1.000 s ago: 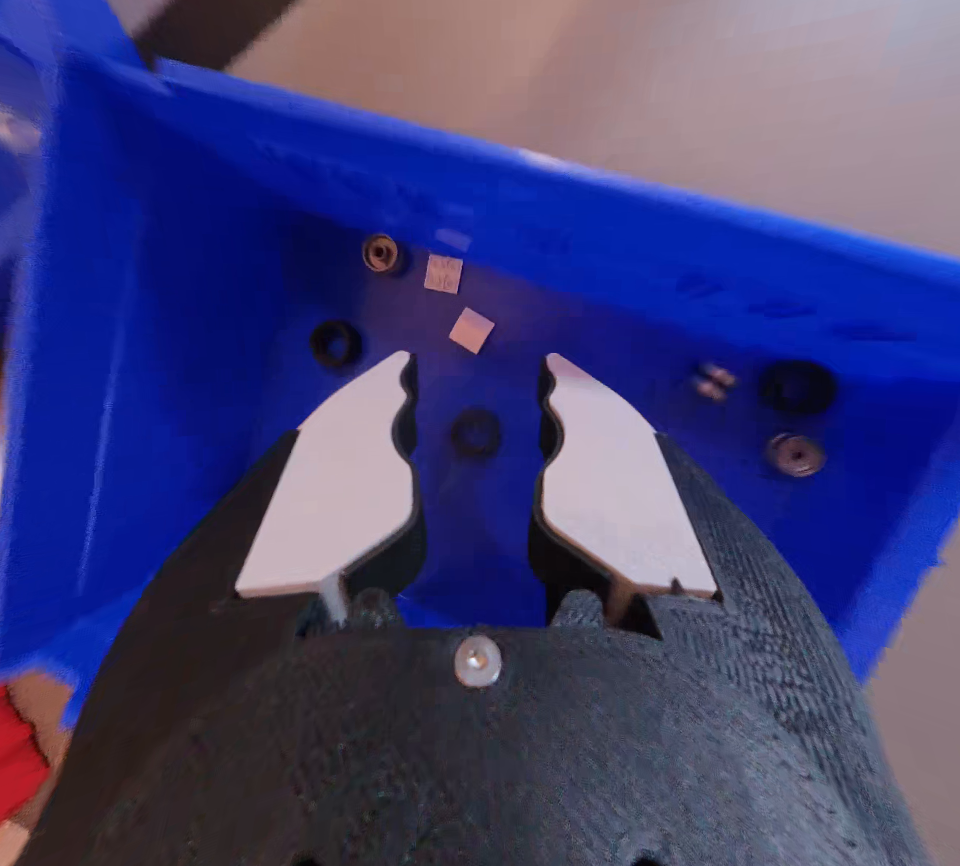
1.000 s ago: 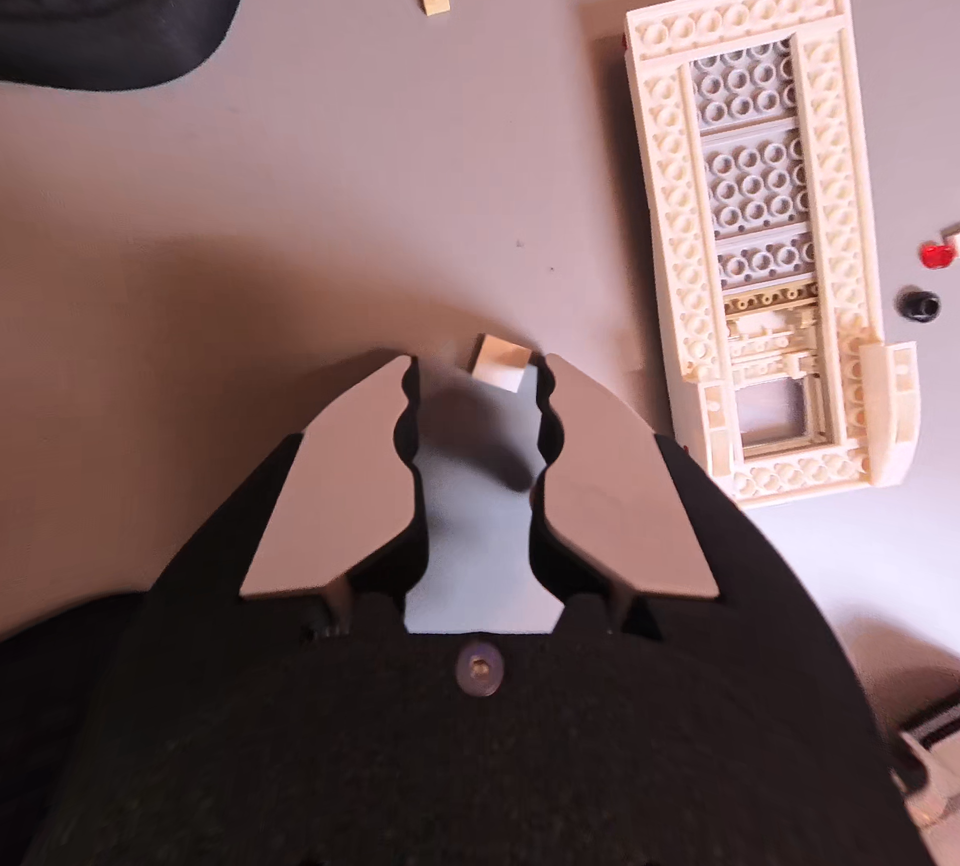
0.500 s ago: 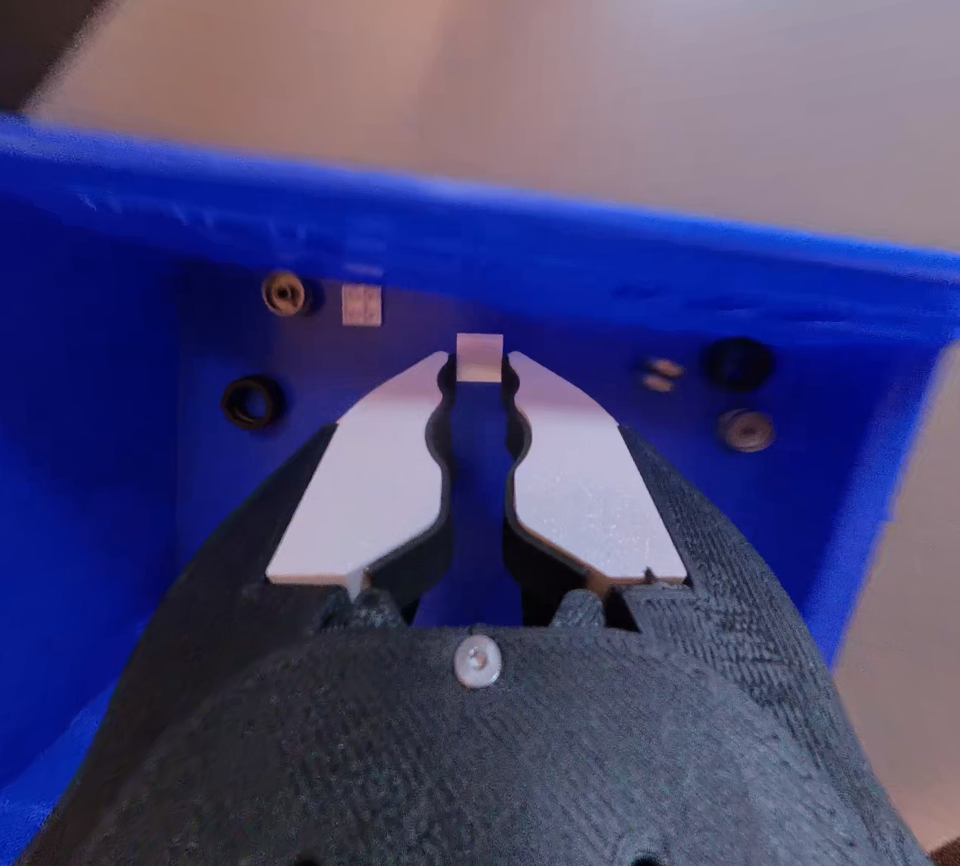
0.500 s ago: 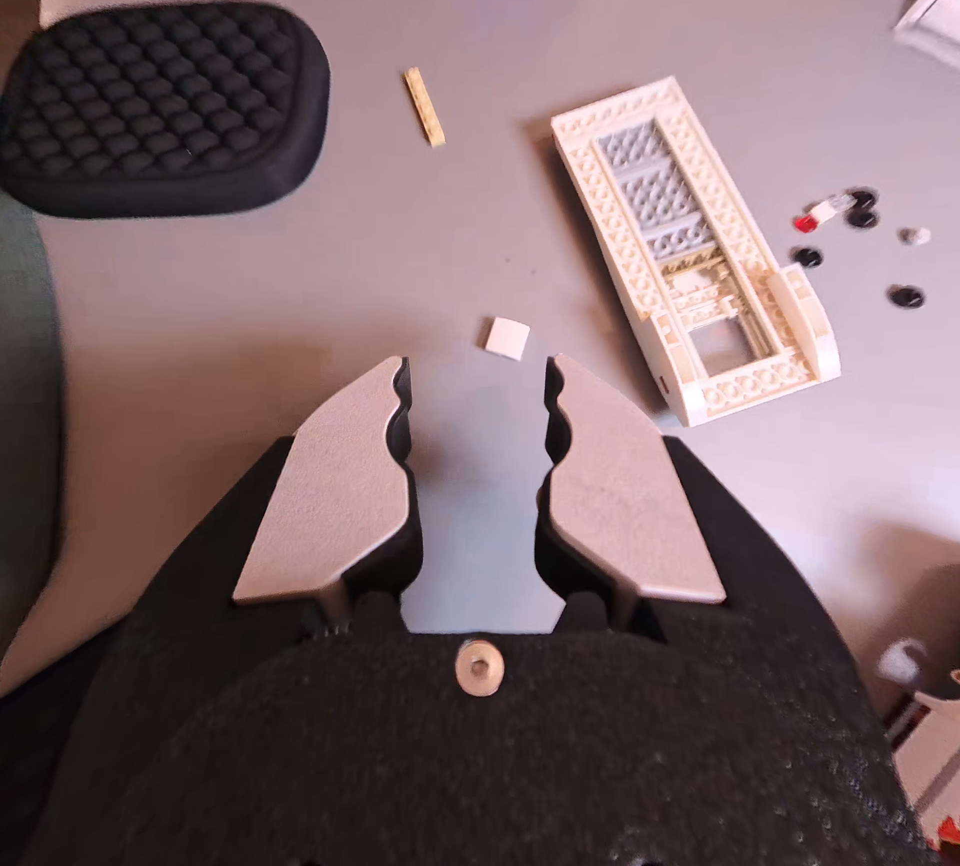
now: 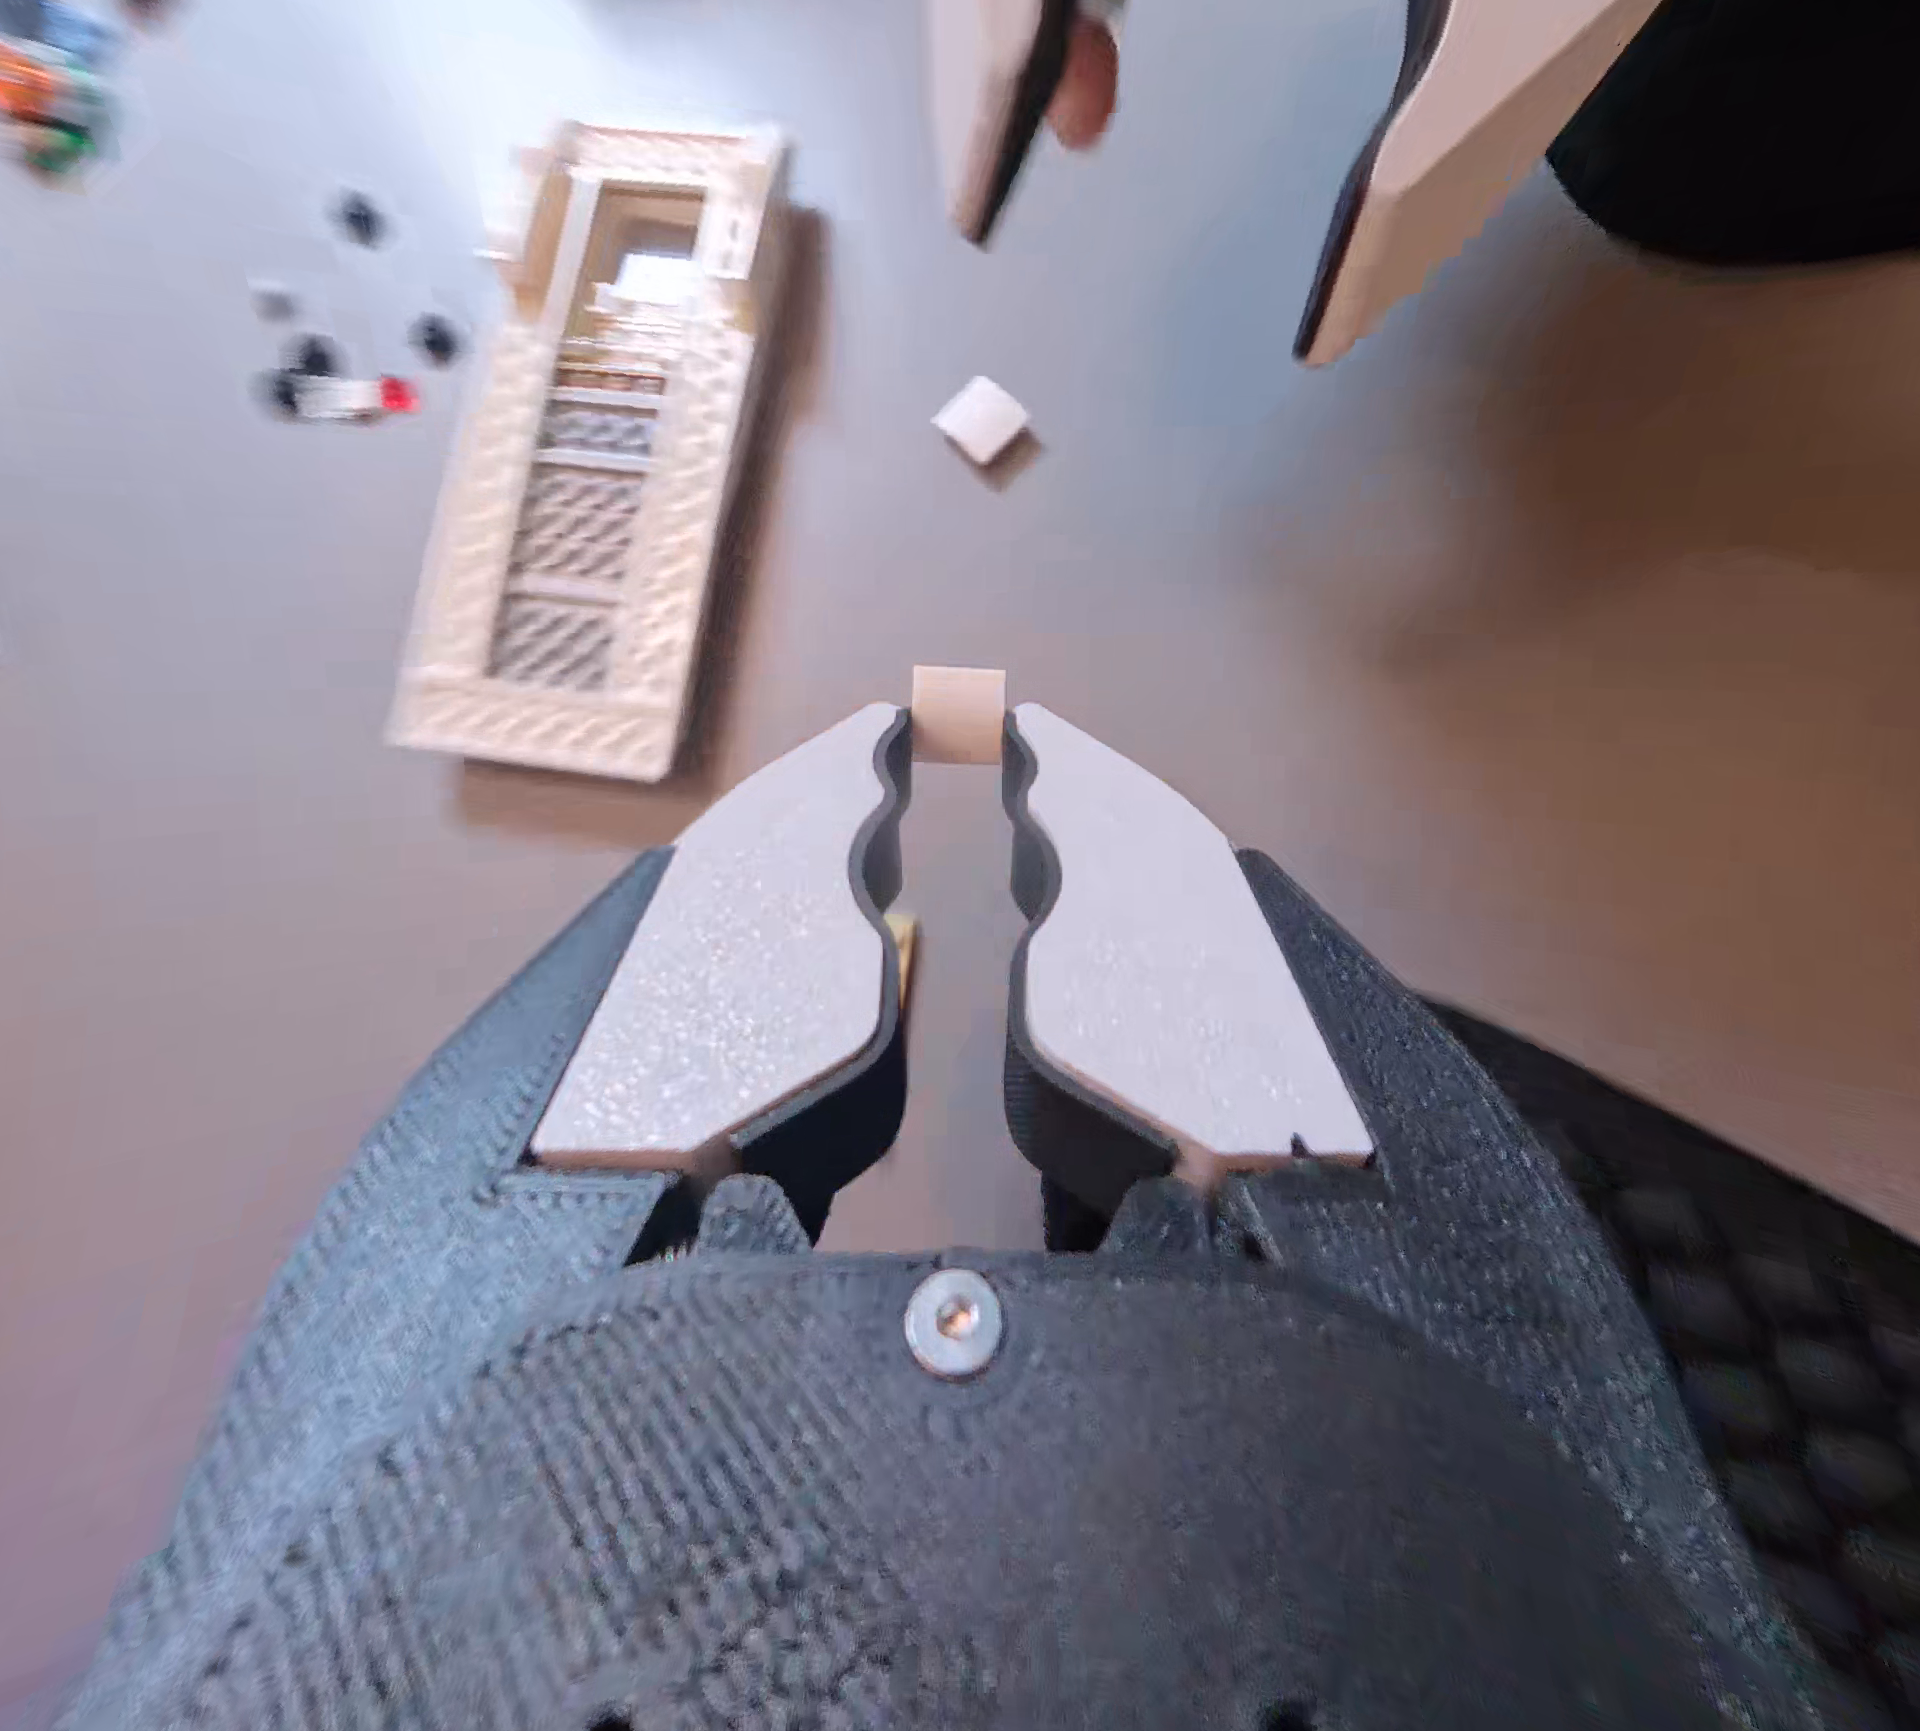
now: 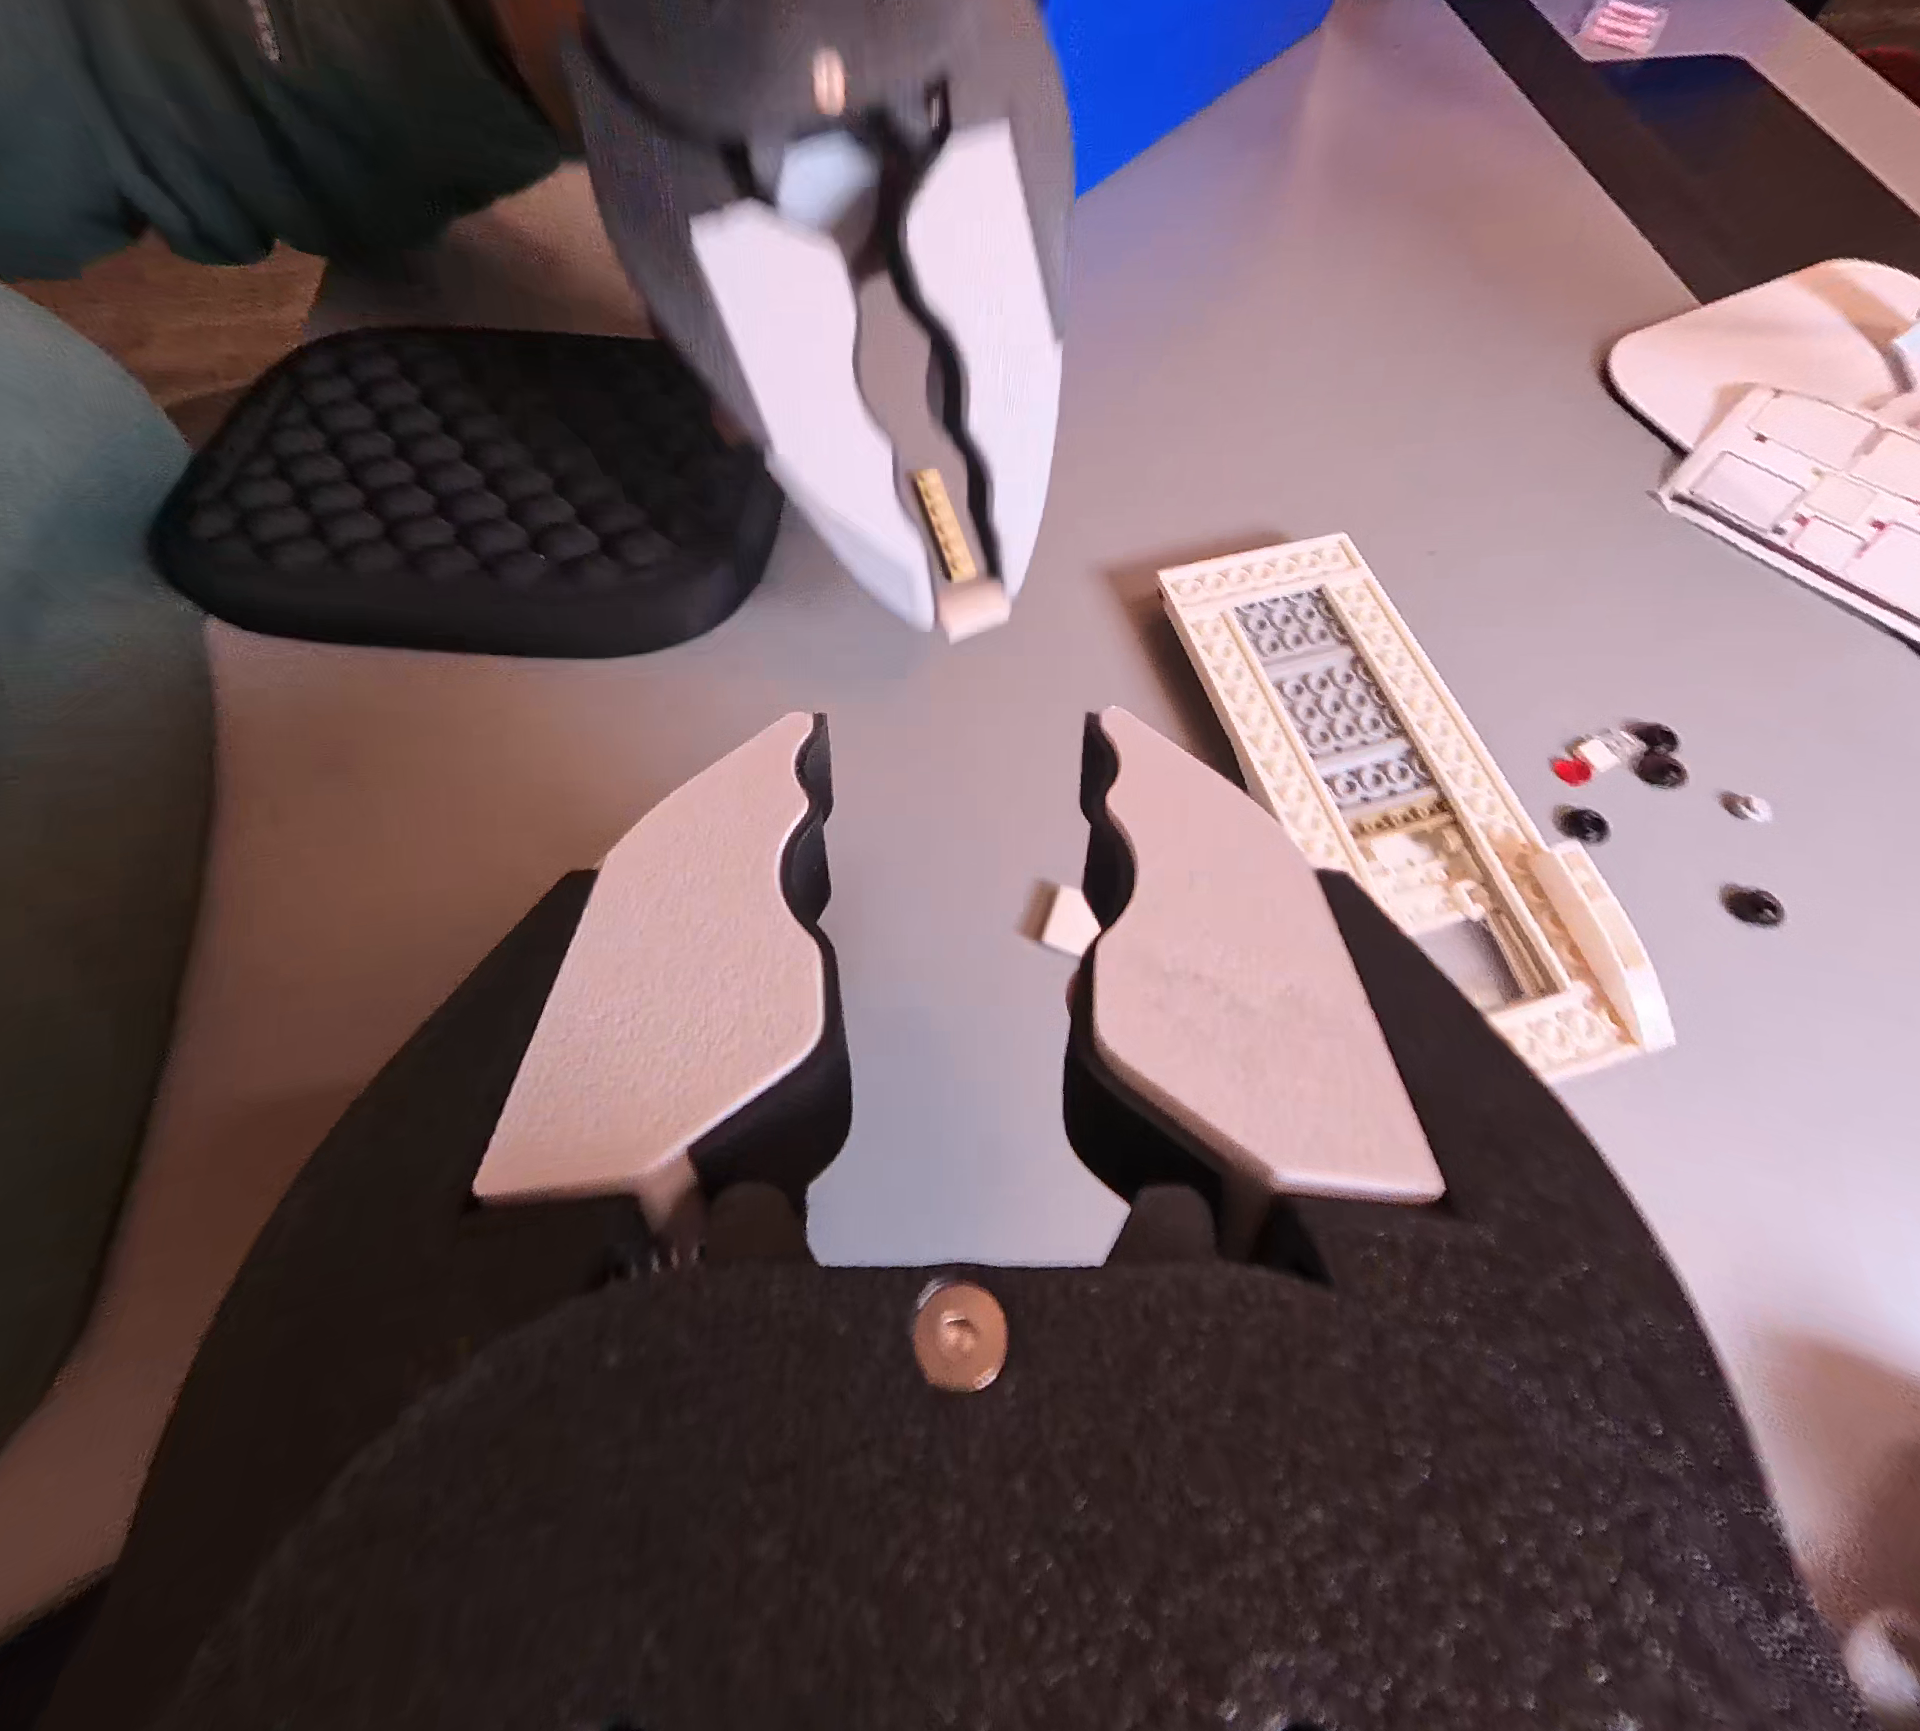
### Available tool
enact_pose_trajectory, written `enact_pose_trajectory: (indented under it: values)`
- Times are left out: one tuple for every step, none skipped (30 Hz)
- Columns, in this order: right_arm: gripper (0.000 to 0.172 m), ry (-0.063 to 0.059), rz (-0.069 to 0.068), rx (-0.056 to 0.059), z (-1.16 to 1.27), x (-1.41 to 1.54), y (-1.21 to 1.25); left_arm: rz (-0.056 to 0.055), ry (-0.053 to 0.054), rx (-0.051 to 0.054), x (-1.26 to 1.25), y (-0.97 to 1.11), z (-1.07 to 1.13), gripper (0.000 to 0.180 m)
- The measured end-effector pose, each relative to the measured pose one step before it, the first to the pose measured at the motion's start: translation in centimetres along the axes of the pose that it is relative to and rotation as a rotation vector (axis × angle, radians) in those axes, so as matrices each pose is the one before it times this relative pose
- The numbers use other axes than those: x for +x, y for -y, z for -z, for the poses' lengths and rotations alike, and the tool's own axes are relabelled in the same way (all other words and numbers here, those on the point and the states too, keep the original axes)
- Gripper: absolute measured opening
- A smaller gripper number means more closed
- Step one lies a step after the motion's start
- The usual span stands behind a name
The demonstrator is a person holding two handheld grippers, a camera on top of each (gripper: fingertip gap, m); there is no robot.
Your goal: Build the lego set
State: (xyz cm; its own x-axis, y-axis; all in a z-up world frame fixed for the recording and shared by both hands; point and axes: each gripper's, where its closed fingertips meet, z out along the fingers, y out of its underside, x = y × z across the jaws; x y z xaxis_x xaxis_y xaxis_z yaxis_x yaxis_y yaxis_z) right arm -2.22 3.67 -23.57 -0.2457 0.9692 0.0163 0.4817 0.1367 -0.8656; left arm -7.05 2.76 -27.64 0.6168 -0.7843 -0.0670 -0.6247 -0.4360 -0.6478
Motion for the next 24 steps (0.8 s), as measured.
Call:
enact_pose_trajectory:
  values:
    - [0.045, -0.0175, -0.0109, -0.0049, 0.429, 0.383, -0.308, -0.0037, -0.0168, -0.0166, 0.301, -0.110, -1.645, 0.016]
    - [0.045, -0.0269, -0.0070, -0.0005, 0.469, 0.498, -0.327, -0.0001, -0.0049, -0.0168, 0.013, -0.181, -1.313, 0.017]
    - [0.045, -0.0234, -0.0060, 0.0002, 0.473, 0.424, -0.370, 0.0025, -0.0074, -0.0266, -0.009, -0.387, -0.981, 0.016]
    - [0.045, -0.0185, -0.0085, -0.0039, 0.428, 0.360, -0.464, 0.0024, -0.0160, 0.0107, 0.153, 0.099, -0.511, 0.017]
    - [0.045, -0.0199, -0.0082, -0.0047, 0.373, 0.393, -0.511, 0.0111, -0.0252, 0.0225, 0.289, 0.326, -0.028, 0.026]
    - [0.045, -0.0168, -0.0092, -0.0011, 0.324, 0.388, -0.479, -0.0036, 0.0016, -0.0154, -0.043, -0.251, 0.012, 0.039]
    - [0.045, -0.0092, -0.0137, 0.0013, 0.280, 0.302, -0.410, -0.0214, 0.0291, 0.0005, -0.345, -0.093, 0.253, 0.056]
    - [0.046, -0.0068, -0.0163, 0.0032, 0.236, 0.307, -0.320, -0.0187, 0.0289, 0.0200, -0.271, 0.160, 0.688, 0.065]
    - [0.046, -0.0086, -0.0134, 0.0050, 0.234, 0.324, -0.204, -0.0017, 0.0151, 0.0264, -0.141, 0.275, 1.202, 0.066]
    - [0.046, -0.0097, -0.0081, 0.0057, 0.261, 0.313, -0.103, 0.0105, 0.0290, 0.0342, -0.539, 0.458, 1.825, 0.066]
    - [0.046, -0.0098, -0.0032, 0.0070, 0.301, 0.265, 0.016, 0.0068, 0.0621, 0.0543, -1.170, 0.759, 2.654, 0.062]
    - [0.046, -0.0106, 0.0013, 0.0105, 0.347, 0.231, 0.140, 0.0196, 0.0892, 0.0696, -2.108, 0.959, 3.240, 0.055]
    - [0.046, -0.0107, 0.0037, 0.0146, 0.386, 0.224, 0.265, 0.0435, 0.1091, 0.0619, -3.062, 0.890, 3.524, 0.048]
    - [0.046, -0.0095, 0.0025, 0.0166, 0.380, 0.236, 0.314, 0.0564, 0.1241, 0.0474, -3.998, 0.602, 3.321, 0.042]
    - [0.046, -0.0072, -0.0004, 0.0194, 0.350, 0.221, 0.384, 0.0552, 0.1293, 0.0155, -4.653, 0.034, 2.697, 0.039]
    - [0.046, -0.0047, -0.0039, 0.0239, 0.329, 0.197, 0.433, 0.0537, 0.1260, -0.0310, -5.018, -0.845, 1.719, 0.040]
    - [0.046, -0.0036, -0.0083, 0.0271, 0.308, 0.154, 0.475, 0.0609, 0.0948, -0.0713, -4.734, -1.682, 0.570, 0.043]
    - [0.045, -0.0027, -0.0120, 0.0260, 0.294, 0.127, 0.460, 0.0777, 0.0434, -0.0976, -3.847, -2.199, -0.510, 0.045]
    - [0.045, -0.0015, -0.0110, 0.0234, 0.279, 0.077, 0.421, 0.0792, -0.0027, -0.1098, -2.762, -2.323, -1.288, 0.046]
    - [0.045, -0.0021, -0.0069, 0.0187, 0.247, 0.072, 0.351, 0.0558, -0.0295, -0.0914, -1.855, -1.973, -1.741, 0.046]
    - [0.045, -0.0053, -0.0025, 0.0133, 0.204, 0.093, 0.272, 0.0371, -0.0483, -0.0710, -0.961, -1.609, -1.858, 0.046]
    - [0.045, -0.0075, 0.0007, 0.0082, 0.176, 0.105, 0.178, 0.0106, -0.0536, -0.0832, -0.270, -1.652, -1.864, 0.047]
    - [0.044, -0.0059, 0.0026, 0.0035, 0.127, 0.059, 0.092, -0.0080, -0.0372, -0.0872, -0.068, -1.527, -1.735, 0.055]
    - [0.044, -0.0055, 0.0033, 0.0002, 0.099, 0.017, 0.014, -0.0197, -0.0074, -0.0681, -0.200, -1.059, -1.478, 0.058]
